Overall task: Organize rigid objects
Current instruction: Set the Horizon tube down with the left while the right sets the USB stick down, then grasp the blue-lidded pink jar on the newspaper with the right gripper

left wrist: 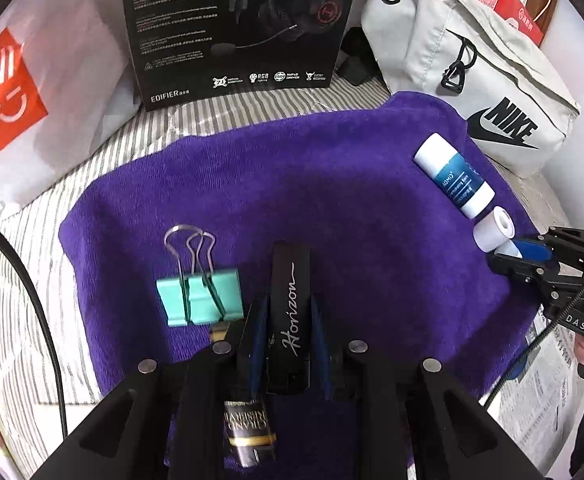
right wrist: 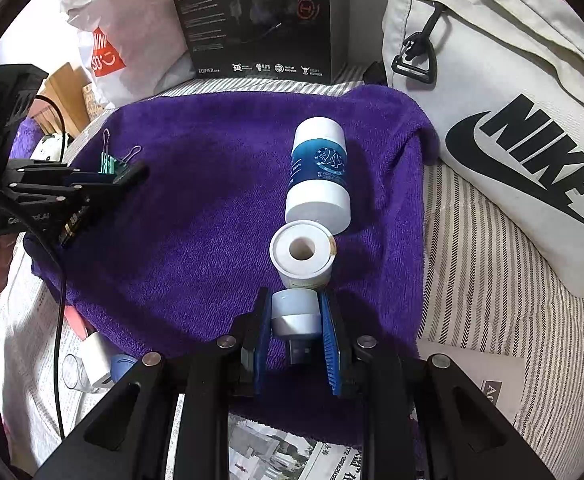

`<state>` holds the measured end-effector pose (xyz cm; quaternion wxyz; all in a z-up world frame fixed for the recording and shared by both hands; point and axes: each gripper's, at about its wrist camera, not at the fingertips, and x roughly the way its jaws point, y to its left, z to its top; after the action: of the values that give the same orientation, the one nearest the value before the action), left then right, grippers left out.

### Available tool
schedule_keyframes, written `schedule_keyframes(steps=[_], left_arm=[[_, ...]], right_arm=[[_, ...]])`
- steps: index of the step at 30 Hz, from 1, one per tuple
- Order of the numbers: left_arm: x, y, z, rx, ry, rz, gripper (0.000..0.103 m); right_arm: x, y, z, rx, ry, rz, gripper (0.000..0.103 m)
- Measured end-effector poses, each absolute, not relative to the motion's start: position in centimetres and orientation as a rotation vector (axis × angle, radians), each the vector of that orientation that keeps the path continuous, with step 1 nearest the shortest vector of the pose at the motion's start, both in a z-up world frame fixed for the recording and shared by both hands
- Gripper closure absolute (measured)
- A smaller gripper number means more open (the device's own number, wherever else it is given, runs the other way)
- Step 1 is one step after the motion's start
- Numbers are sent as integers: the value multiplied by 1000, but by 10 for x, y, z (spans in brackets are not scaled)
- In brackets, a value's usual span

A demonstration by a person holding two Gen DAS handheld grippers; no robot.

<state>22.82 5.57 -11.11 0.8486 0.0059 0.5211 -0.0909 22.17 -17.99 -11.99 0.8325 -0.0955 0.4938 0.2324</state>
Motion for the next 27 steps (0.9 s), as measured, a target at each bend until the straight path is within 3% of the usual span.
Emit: schedule_keyframes(steps=[11,14,18,24,27], left_arm=[[227,44,-109,106,1090,-156,81],[223,43,-108,96,1090,-153,76],[215,39,-107,94,1096,-163,58],[190,44,-91,72,1076,-126,57],[172,45,-78,76,1044,-113,52]], right_arm=[[219,-177,-122,-234,1017,492,79],[218,-178,-122,-239,1007,499,79],[216,-177,-122,-237,1005,522,69],[206,-180,-109,-206,1022,482,52],[191,-187,-96,-185,993,469,50]])
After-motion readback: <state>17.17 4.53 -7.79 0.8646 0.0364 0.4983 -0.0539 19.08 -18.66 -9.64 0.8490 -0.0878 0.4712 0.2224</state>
